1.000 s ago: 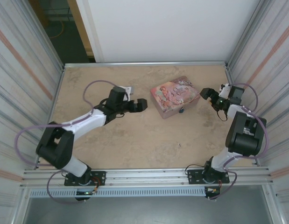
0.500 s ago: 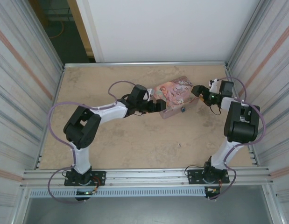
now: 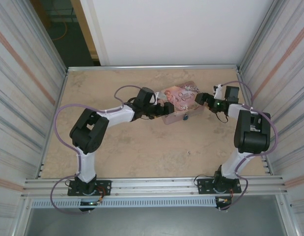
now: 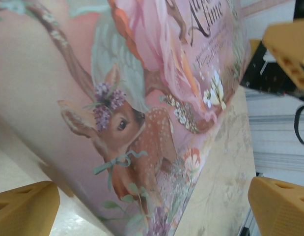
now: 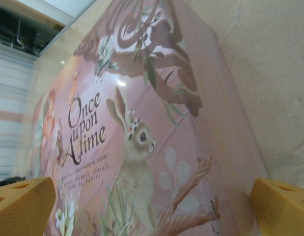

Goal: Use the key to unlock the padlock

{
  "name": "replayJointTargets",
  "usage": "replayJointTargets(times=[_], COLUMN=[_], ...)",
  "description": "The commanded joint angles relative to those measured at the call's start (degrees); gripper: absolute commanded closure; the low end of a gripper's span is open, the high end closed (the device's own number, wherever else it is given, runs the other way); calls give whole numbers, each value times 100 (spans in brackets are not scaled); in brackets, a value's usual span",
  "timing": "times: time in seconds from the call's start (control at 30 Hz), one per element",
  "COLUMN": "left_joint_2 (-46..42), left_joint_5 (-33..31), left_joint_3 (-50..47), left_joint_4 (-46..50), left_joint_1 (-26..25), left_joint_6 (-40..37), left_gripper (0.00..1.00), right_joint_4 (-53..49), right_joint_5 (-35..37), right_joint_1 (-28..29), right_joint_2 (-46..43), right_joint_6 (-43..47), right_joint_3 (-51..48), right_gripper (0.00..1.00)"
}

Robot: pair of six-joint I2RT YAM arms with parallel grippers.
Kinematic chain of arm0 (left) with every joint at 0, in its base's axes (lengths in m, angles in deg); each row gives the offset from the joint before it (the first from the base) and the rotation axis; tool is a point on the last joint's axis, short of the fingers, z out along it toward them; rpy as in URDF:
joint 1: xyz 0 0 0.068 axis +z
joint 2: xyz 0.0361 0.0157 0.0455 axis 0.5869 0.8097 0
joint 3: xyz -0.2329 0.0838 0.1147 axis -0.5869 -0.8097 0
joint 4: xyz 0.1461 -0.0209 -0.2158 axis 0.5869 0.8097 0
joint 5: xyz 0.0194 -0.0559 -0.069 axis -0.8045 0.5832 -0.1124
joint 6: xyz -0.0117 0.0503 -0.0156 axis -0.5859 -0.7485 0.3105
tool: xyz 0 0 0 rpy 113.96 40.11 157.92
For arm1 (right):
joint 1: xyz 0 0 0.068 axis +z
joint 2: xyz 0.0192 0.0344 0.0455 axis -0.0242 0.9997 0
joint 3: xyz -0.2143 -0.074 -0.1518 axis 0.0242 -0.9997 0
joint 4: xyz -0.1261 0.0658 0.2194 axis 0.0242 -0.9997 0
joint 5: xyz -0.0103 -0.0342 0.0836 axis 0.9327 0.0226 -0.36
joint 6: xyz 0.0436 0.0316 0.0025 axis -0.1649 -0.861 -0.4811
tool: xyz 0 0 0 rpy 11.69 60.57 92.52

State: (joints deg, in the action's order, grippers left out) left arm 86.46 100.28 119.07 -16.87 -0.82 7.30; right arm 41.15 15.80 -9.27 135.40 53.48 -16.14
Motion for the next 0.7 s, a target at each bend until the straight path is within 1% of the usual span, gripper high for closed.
replayJointTargets(times=[0.0,0.13,0.33,0.57,0.67], left_joint_2=[-275,-500,-774,-869,-845], left_joint_5=[166,175,192,227,219], left_joint_3=[-122,-386,-740,-803,-775], left_joint_4=[-283,-331,-411,-296,-272], left_joint_1=[73,231,547,827,910], left_joint_6=[-40,-68,-99,-196,-256], left_gripper=[1,1,1,1,1], right_joint_4=[-158,8,126,277,450], right_joint_5=[-493,-454,-45,544,680], right_joint_1=[457,802,1428,2188,2413], right_joint_2=[-440,-744,-1247,-1834,-2009], right_joint_6=[70,-28,-212,-485,-682], right_joint_3=[-279,-632,-1081,-1569,-1795], right_gripper=[0,0,0,0,0])
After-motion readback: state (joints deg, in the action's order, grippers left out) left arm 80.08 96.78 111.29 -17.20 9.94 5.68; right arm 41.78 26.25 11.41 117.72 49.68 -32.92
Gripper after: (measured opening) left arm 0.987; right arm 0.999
